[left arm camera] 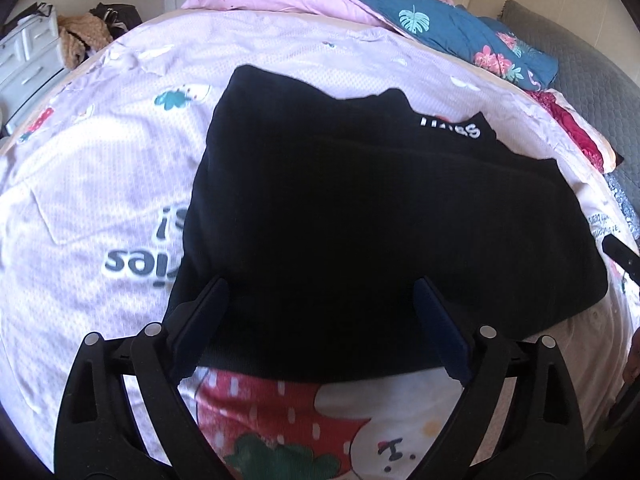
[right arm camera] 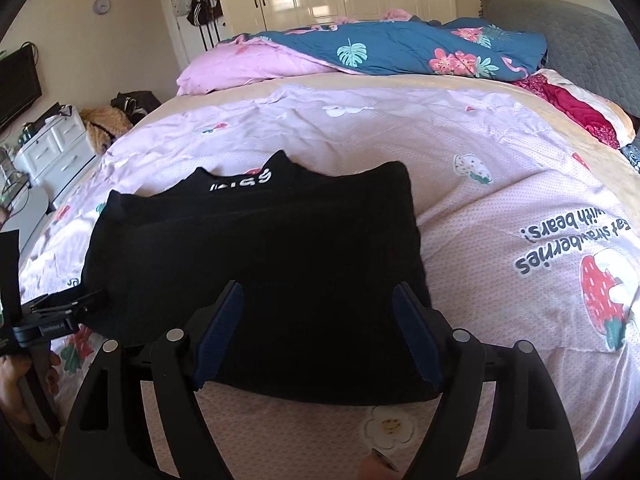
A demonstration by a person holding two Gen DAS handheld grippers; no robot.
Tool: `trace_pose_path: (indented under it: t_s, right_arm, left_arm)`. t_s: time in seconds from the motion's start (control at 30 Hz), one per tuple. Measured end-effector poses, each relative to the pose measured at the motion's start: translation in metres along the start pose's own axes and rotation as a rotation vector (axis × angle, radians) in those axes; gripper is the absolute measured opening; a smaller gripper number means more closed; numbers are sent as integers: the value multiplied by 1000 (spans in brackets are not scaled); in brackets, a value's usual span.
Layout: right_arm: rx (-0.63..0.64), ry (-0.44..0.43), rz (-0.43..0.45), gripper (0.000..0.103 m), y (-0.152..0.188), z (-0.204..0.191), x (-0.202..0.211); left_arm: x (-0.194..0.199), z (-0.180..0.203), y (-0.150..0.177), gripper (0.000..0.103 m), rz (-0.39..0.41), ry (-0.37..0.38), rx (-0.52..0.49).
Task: Fold small clothes
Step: 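Pull both tools back from the folded black top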
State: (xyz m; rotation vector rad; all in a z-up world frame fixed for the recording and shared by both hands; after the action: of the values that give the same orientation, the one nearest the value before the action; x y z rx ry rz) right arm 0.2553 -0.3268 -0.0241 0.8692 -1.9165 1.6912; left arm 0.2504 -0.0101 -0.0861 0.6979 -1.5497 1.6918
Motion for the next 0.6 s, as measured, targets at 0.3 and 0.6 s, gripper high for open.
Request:
trace_pose_path:
  t_s: [0.3,0.6]
  right_arm:
    - [-13,45,-80,77,21,4,-18]
    - [-1,122,-145,78,43,9,-31]
  left_arm:
    - [2,1,9,86,12,-24,-25]
    - [4,4,8,86,10,-30,-40]
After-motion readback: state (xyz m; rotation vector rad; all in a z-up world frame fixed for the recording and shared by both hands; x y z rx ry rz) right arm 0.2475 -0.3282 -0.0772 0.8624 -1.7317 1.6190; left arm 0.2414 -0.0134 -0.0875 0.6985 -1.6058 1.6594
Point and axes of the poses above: each gripper's, at about its wrist camera, not at the fingertips, and x roughly against the way its jaws point, z to its right, y to its underside, the point moved 6 cm from there along -x, roughly the way its jaws point, and after that the axes turned 1 degree about z, right-handed, at the moved point
